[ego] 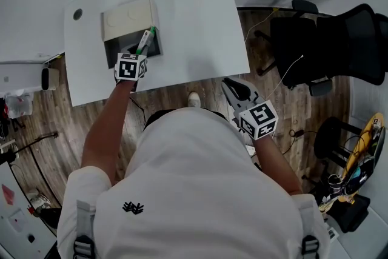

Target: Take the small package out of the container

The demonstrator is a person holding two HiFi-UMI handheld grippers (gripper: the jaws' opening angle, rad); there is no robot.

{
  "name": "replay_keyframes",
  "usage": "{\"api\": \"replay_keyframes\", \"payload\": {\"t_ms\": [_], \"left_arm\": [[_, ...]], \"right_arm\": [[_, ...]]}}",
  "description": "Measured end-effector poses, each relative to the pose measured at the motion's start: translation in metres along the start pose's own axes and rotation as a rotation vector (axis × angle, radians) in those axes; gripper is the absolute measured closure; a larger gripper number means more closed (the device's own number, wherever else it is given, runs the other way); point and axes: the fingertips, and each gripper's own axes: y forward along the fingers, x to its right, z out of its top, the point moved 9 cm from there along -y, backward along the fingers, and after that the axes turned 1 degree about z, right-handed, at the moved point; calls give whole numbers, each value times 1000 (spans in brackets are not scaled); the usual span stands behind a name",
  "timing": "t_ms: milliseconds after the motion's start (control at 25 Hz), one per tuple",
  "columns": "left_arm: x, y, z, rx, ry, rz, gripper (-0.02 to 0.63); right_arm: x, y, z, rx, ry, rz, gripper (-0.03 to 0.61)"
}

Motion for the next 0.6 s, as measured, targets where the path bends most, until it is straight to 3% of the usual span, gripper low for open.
{"api": "replay_keyframes", "payload": {"t_ms": [600], "left_arm": [[2, -65, 20, 171, -68, -5, 522]], "right_arm": [[-21, 23, 4, -15, -41, 84, 545]]}}
